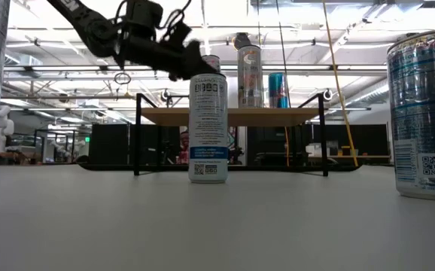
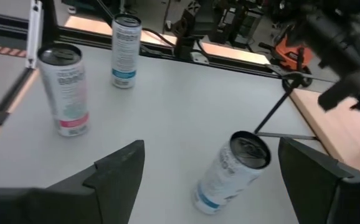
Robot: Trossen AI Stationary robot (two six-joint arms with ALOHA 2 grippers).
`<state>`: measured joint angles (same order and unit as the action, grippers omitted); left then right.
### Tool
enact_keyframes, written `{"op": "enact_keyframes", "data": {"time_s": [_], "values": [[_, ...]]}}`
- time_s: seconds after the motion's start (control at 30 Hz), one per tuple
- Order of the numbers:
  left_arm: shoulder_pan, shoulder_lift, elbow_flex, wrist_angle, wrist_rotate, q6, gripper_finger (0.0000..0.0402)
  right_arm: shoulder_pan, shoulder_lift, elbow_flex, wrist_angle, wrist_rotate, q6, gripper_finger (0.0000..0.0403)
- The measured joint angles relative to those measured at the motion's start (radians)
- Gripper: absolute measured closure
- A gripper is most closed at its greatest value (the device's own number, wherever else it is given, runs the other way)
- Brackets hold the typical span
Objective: Place canned beverage on shelf
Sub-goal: Put the top white pink soda can on the shelf aligned with the other white pink soda can, then put the white pink soda can on the shelf aligned with the other white pink soda cans
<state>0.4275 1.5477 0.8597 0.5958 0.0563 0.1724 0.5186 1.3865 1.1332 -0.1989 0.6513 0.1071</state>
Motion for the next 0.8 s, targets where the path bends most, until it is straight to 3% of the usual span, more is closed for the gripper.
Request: {"op": "enact_keyframes", "data": {"time_s": [0.2,0.4,0.8], "values": [[-0.09,-0.144,0.0,-0.178,0.001,-0.136,0.0298,0.039,0.0,0.0,-0.001,0.001,0.075,0.0099],[-0.239,-0.289,0.0,-0.402,-0.001,-0.145,0.0298,0.073,0.012,0.0,0.0,0.003,0.15,0.0099],[-0.557,-0.421,0.0,-0.757,-0.17,-0.384,0.0298,0.079,0.151,0.0,0.103,0.001,0.188,0.0099]]}}
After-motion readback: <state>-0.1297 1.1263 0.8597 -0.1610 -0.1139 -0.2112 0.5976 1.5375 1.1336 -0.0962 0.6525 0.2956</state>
